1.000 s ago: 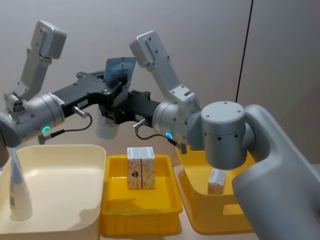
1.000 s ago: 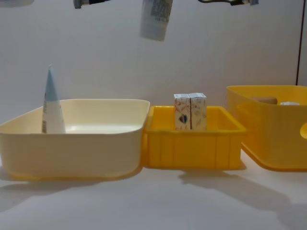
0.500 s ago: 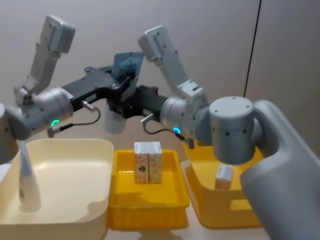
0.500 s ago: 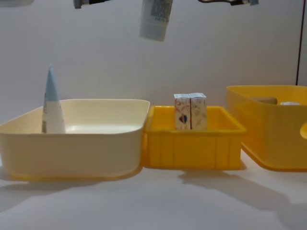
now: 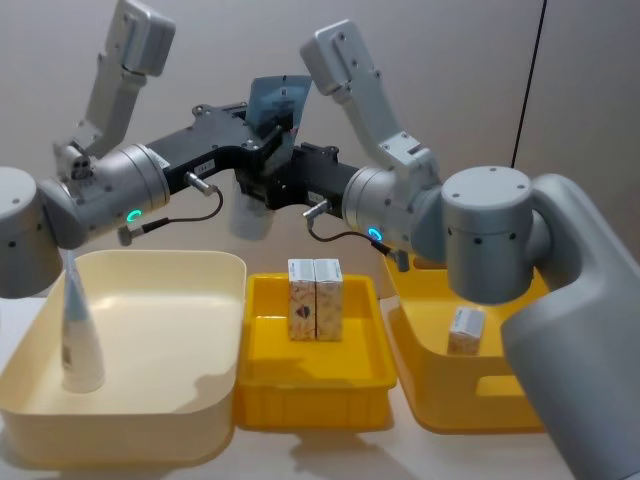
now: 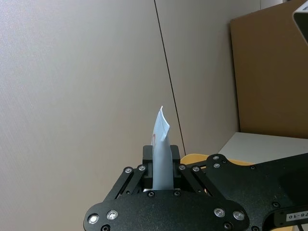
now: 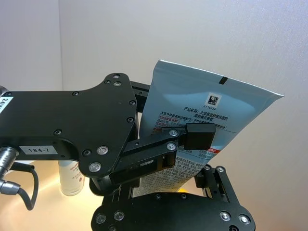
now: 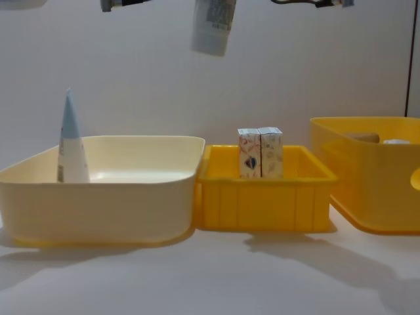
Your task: Bimanual collaborative sorting of washing and personal care products
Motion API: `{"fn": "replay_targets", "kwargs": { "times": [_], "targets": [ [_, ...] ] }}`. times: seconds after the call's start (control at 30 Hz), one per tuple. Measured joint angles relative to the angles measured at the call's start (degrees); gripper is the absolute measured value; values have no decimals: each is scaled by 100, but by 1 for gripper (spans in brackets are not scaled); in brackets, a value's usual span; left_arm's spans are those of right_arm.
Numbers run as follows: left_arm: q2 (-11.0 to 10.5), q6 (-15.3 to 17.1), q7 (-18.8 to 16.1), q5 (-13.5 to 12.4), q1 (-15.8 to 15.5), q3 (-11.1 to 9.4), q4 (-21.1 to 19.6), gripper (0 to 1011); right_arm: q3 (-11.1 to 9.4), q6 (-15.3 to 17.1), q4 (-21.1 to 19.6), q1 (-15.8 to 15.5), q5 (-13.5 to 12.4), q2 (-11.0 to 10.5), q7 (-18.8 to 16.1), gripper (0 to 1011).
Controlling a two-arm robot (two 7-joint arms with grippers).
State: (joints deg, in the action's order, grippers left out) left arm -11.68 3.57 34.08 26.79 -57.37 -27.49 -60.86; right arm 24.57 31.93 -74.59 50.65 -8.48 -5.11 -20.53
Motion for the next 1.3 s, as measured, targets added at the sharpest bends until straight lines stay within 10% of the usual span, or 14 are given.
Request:
{"fn": "replay_targets", "kwargs": {
  "times": [1.3],
  "targets": [
    [0,1,0,0,0,0,0,195,0,0,0,0,0,0,0,601]
  ]
}}
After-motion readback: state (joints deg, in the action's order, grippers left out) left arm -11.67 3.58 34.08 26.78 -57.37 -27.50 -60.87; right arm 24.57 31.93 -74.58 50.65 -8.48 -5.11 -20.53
